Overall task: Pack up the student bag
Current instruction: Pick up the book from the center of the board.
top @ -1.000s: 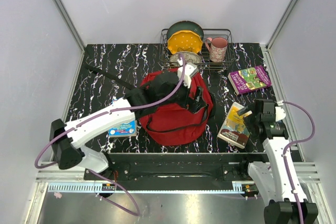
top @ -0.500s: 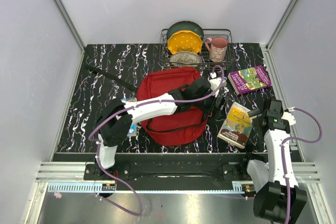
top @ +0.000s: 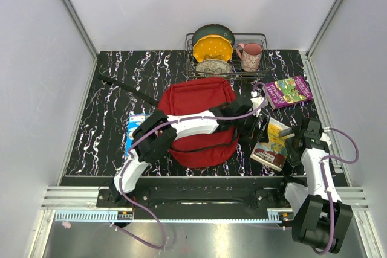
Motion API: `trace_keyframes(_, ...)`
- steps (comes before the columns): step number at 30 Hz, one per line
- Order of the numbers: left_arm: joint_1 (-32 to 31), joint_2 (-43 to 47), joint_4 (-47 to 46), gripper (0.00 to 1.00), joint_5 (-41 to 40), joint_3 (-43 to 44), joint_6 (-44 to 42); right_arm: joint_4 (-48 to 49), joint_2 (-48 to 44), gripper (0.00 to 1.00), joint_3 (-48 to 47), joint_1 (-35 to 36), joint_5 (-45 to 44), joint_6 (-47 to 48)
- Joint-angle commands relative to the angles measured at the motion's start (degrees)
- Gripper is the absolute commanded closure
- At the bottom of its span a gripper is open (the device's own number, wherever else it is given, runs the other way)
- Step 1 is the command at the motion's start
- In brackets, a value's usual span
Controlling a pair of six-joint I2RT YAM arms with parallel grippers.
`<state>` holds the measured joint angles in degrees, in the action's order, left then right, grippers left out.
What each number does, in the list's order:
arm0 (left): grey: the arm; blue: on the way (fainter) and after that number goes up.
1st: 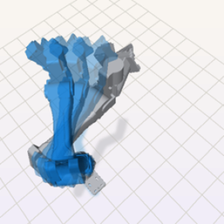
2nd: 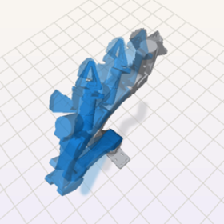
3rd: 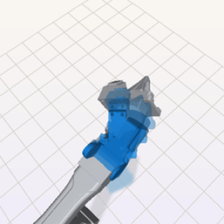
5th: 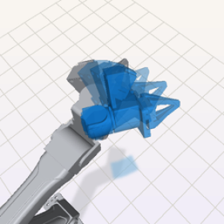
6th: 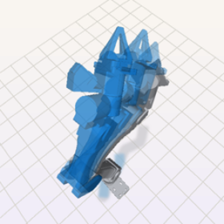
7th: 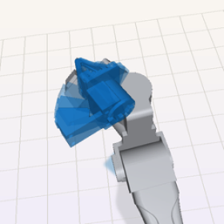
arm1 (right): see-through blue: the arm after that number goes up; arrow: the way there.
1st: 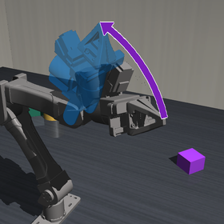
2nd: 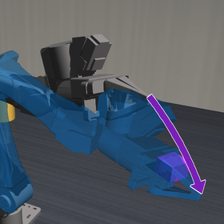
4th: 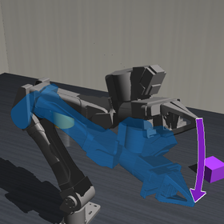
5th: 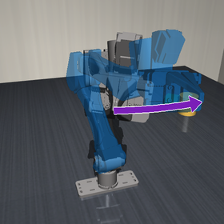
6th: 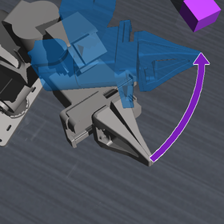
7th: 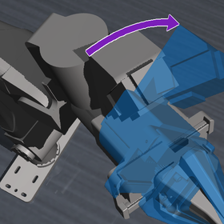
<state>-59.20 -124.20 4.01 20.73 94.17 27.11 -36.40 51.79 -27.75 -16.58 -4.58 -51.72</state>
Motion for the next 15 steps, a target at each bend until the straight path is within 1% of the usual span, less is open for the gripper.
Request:
trace_keyframes(1, -0.39, -2.97, -3.31, 0.01, 1.68, 3.03, 3.03, 3.53, -0.2, 0.0, 1.55, -0.21, 4.4, 0.75)
trace_keyframes(4, -0.74, -5.43, -3.48, 0.01, 2.56, 3.3, 4.43, 5.46, -0.11, 0.0, 2.52, -0.21, 9.05, 0.57)
trace_keyframes(10, -1.36, -6.14, -5.94, 0.02, 3.17, 1.37, 6.64, 6.95, -1.08, 0.0, 4.19, -0.21, 12.04, 0.05)
trace_keyframes(13, -1.36, -5.7, -6.03, 0.05, 3.44, 0.93, 7.08, 7.48, -1.52, 0.0, 5.59, -0.21, 13.27, -0.48)
trace_keyframes(15, -1.45, -5.26, -6.29, 0.11, 3.79, 0.49, 7.25, 7.75, -1.95, 0.0, 6.3, -0.21, 13.72, -0.66)
